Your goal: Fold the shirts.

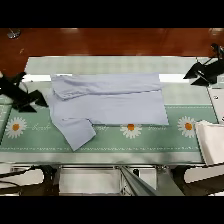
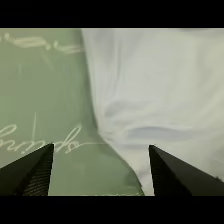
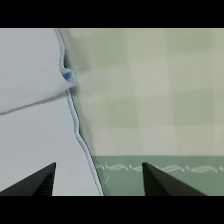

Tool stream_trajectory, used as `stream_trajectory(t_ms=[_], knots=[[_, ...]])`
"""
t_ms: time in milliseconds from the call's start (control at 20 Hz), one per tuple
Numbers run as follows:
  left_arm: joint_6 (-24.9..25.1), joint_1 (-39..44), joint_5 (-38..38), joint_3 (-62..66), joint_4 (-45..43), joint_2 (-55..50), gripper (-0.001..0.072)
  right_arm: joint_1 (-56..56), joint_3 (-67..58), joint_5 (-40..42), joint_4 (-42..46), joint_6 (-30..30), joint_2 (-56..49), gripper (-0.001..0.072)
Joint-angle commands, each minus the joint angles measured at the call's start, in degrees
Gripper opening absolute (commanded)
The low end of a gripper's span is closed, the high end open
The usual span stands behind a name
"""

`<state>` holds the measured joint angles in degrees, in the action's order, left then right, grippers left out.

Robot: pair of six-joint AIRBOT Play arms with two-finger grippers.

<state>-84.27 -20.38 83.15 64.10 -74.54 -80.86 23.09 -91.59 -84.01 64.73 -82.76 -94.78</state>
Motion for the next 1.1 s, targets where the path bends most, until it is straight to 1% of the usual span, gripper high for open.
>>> stream_trajectory(t_ms=[0, 100, 150, 250, 400, 450, 550, 650, 700, 750, 800, 850, 900, 950, 1050], knots=[[3.58, -8.59, -8.07, -20.81, 8.98, 13.29, 0.0704, 4.09, 22.05, 9.25, -2.69, 3.89, 13.68, 0.0619], [9.14, -14.84, -13.79, -32.2, 23.69, 19.56, 0.0704, 4.07, 35.17, 12.04, -5.46, 7.37, 20.81, 0.062], [10.6, -16.59, -14.93, -35.87, 26.71, 21.07, 0.0704, 4.07, 40.7, 13.81, -7.34, 8.13, 23.87, 0.062], [12.66, -16.5, -16.33, -41.2, 28.83, 21.57, 0.0704, 4.07, 47.6, 16.57, -11.28, 9.42, 27.74, 0.0619], [17.44, -12.98, -21.24, -45.7, 36.24, 21.55, 0.0704, 4.04, 51.74, 16.87, -15.76, 10.78, 30.03, 0.0619], [17.84, -11.26, -23.45, -46.38, 37.53, 21.55, 0.0704, 4.04, 51.91, 16.41, -16.04, 10.86, 29.99, 0.0619], [18.38, -5.95, -26.73, -46.64, 37.77, 21.53, 0.0704, 4.07, 51.95, 16.35, -16.41, 10.8, 30.01, 0.0619], [20.22, -0.11, -26.53, -46.58, 37.97, 21.53, 0.0704, 4.39, 51.89, 16.76, -16.02, 10.58, 30.01, 0.0619], [20.37, 2.64, -26.21, -46.56, 37.46, 21.53, 0.0702, 5.31, 51.89, 17.25, -15.5, 10.05, 30.01, 0.0619], [19.45, 4.28, -26.18, -46.45, 36.74, 21.53, 0.0698, 6.51, 51.91, 17.59, -14.21, 8.81, 30.01, 0.0619], [18.49, 5.05, -25.88, -46.21, 36.22, 21.53, 0.0571, 7.85, 51.91, 17.64, -11.69, 7.34, 30.01, 0.0619], [18.97, 5.01, -24.55, -45.7, 35.87, 21.55, 0.0182, 8.72, 51.91, 17.27, -8.44, 5.55, 29.99, 0.0619], [20.33, 4.81, -23.02, -44.78, 35.87, 21.57, 0.0026, 8.94, 51.91, 16.26, -4.61, 3.65, 29.94, 0.0619], [20.83, 4.81, -21.88, -43.67, 35.71, 21.64, 0.0027, 8.79, 52.11, 15.13, -2.23, 2.69, 29.94, 0.0619], [20.79, 4.81, -20.96, -41.29, 35.78, 21.64, 0.0027, 7.48, 53.33, 14.03, -1.27, 2.05, 29.94, 0.0619]])
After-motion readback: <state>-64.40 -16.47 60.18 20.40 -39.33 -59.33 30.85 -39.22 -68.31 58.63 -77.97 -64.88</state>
